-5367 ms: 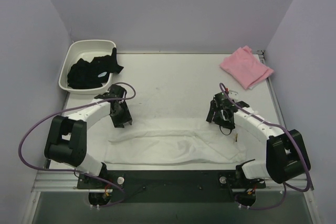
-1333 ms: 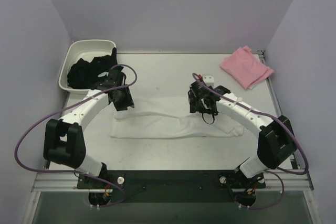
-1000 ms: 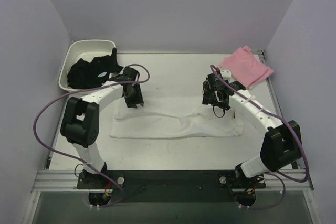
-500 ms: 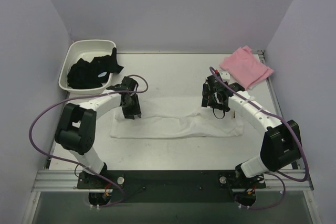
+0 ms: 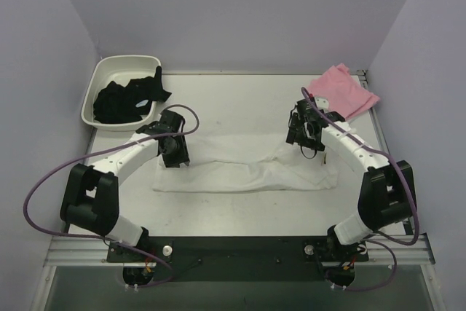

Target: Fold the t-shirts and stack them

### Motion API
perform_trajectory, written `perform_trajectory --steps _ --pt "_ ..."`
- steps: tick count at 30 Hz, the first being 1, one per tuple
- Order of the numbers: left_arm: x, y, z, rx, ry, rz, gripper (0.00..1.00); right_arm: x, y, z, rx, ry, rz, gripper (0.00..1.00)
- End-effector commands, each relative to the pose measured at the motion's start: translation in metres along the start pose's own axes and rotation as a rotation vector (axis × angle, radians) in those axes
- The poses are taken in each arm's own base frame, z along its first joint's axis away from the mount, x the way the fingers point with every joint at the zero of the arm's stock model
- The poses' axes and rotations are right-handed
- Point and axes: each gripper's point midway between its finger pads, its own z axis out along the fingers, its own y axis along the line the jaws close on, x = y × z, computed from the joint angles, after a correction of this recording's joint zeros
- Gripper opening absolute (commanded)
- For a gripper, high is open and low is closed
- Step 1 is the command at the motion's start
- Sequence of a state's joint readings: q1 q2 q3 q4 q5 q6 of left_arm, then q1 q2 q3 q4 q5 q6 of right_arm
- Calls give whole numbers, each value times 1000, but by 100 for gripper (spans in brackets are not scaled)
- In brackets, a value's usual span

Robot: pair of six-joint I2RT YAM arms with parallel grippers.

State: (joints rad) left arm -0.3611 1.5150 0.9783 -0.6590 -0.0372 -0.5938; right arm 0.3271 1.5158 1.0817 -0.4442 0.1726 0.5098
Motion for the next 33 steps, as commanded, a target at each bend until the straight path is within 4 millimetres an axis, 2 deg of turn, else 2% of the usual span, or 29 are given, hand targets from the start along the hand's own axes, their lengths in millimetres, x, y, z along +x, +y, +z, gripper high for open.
perform_trajectory --steps 1,8,16,24,28,29,33 --pt "-18 -4 -26 25 -78 -1 46 -15 -9 22 -23 34 130 68" --pt "-22 1 -31 28 -91 -11 46 -17 -8 44 -49 78 159 66" --pt "-18 2 -21 26 -65 -13 46 -8 3 52 -101 114 160 65" --pt "-20 1 -23 31 -73 -10 46 -1 7 59 -111 142 156 62" --pt "-19 2 -21 28 -69 -8 46 2 8 58 -116 146 154 54" --pt "-18 2 -20 26 -65 -8 46 3 9 57 -116 146 152 48" --pt "-15 3 -16 26 -57 -11 46 3 9 51 -118 130 141 38"
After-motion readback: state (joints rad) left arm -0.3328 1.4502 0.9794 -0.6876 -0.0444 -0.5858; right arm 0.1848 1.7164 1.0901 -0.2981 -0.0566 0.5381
